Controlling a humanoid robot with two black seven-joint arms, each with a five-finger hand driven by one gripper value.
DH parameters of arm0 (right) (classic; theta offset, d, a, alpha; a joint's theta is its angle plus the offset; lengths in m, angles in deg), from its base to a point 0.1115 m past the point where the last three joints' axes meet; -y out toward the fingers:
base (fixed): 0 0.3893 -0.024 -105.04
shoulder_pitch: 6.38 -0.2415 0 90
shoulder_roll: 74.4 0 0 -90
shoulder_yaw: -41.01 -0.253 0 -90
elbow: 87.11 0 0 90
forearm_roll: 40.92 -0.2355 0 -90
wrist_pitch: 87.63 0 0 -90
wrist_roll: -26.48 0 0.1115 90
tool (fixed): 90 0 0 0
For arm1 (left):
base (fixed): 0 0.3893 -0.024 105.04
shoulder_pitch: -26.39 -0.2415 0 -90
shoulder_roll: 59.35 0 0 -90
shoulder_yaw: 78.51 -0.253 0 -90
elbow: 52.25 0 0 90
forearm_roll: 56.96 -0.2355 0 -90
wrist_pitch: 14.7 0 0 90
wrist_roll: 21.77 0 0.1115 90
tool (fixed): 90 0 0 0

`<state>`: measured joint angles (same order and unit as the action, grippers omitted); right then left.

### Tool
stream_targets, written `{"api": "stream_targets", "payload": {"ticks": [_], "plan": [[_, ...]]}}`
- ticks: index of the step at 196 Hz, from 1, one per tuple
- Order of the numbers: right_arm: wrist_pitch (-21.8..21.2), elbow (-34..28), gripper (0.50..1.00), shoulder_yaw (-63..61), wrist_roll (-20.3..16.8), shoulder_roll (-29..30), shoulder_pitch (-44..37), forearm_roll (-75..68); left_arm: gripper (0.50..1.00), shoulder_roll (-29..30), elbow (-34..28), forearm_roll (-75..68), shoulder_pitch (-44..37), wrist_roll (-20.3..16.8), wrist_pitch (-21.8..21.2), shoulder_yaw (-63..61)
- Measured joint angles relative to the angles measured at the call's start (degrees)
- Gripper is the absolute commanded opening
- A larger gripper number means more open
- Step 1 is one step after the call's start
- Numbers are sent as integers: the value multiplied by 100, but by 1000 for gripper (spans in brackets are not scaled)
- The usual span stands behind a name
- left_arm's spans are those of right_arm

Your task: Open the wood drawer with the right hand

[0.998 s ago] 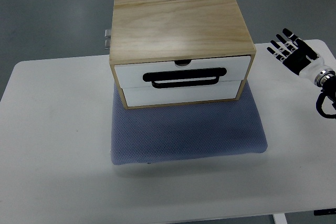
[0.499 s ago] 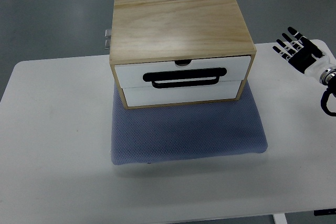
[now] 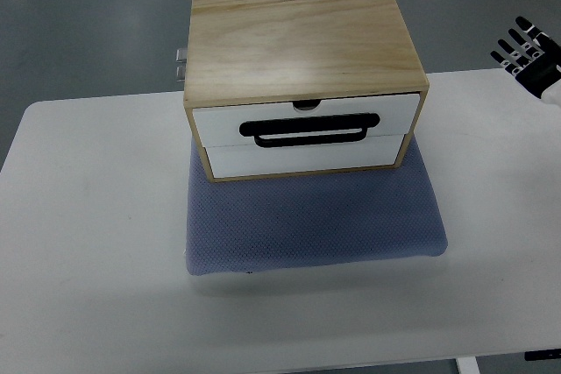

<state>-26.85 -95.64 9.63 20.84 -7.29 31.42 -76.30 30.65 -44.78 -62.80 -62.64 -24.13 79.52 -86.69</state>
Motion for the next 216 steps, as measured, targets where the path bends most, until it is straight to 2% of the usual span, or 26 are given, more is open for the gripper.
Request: {"api": "stream_targets", "payload": {"ticks": [33,54,74,100,129,185,216], "plan": [[27,-109,952,65,31,-191,-94,129,1000,0,0,0,-1,0,0,0],[34,-450,950,101,150,-500,-215,650,1000,0,0,0,0,-1,0,1],[137,-1285,946,100,467,-1052,-253,1634,1000,0,0,-1,0,-2,0,1],[555,-2560,944,86,960,-1802,-293,3047,1000,0,0,-1,0,-2,0,1],[786,-3507,944,73,1117,-2314,-547,4313,1000,0,0,-1,0,-2,0,1],[679,-5398,946,80,1127,-2989,-1073,5911,1000,0,0,-1,0,-2,0,1],[136,-6466,946,101,1123,-3338,-1298,6168,1000,0,0,-1,0,-2,0,1]]}}
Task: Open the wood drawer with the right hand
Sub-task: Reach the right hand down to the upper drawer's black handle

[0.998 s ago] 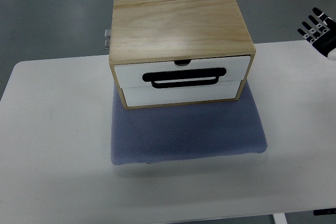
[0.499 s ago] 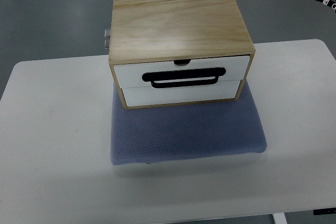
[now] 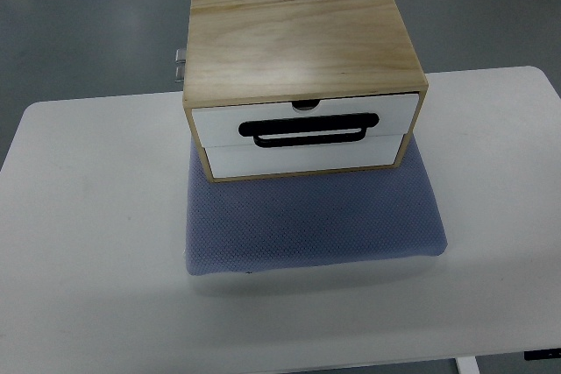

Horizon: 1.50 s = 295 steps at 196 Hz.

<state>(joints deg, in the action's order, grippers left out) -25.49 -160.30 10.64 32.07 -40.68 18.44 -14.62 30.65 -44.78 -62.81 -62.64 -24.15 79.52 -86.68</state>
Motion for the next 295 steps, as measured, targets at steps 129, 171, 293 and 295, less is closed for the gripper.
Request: {"api": "stream_targets", "payload": {"ticks": [129,171,293,295], "plan": [[-715,-1802,950,879,-549,459,-210,988,1000,0,0,0,0,0,0,0],[-715,-1722,950,1005,-575,555,-177,1170,1000,0,0,0,0,0,0,0],[-715,-981,950,1069,-559,1082,-9,1357,1000,0,0,1,0,0,0,0],[-715,-976,950,1069,-559,1088,-9,1359,1000,0,0,1,0,0,0,0]]}}
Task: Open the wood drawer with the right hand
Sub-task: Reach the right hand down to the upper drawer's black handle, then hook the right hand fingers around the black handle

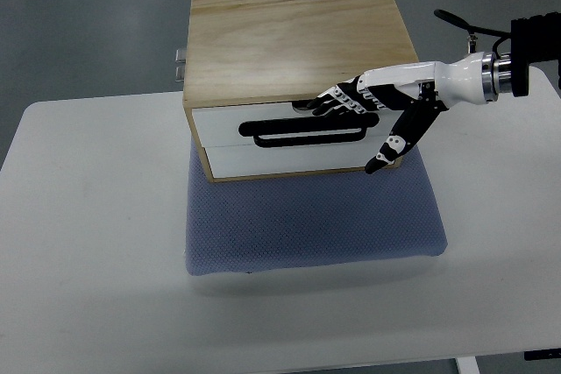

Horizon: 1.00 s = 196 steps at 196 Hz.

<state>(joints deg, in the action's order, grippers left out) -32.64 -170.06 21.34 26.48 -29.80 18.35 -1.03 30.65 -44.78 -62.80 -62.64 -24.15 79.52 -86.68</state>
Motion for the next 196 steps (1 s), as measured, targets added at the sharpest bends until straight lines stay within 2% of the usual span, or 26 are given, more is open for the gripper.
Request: {"api": "stream_targets", "payload": {"ticks": [196], "plan": [[0,540,950,25,-11,596,189,666,1000,0,0,0,0,0,0,0]]}}
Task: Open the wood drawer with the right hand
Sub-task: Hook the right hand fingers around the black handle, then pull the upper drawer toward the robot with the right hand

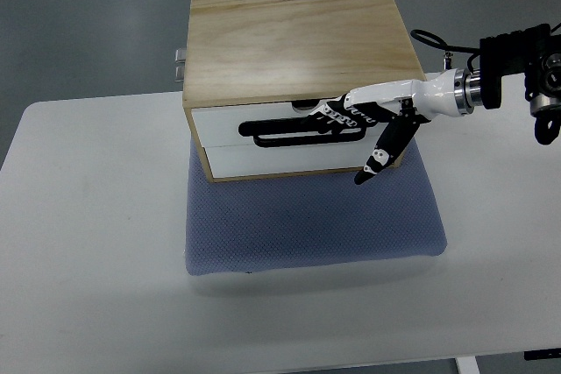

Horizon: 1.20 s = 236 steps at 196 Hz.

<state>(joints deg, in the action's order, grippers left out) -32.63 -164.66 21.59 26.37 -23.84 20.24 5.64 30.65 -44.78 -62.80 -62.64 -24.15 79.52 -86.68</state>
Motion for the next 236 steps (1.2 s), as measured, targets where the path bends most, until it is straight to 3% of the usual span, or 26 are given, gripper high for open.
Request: {"api": "stream_targets", "payload": {"ticks": [236], "plan": [[1,-431,952,44,-34,-73,108,-76,1000,0,0,-1,0,0,0,0]]}}
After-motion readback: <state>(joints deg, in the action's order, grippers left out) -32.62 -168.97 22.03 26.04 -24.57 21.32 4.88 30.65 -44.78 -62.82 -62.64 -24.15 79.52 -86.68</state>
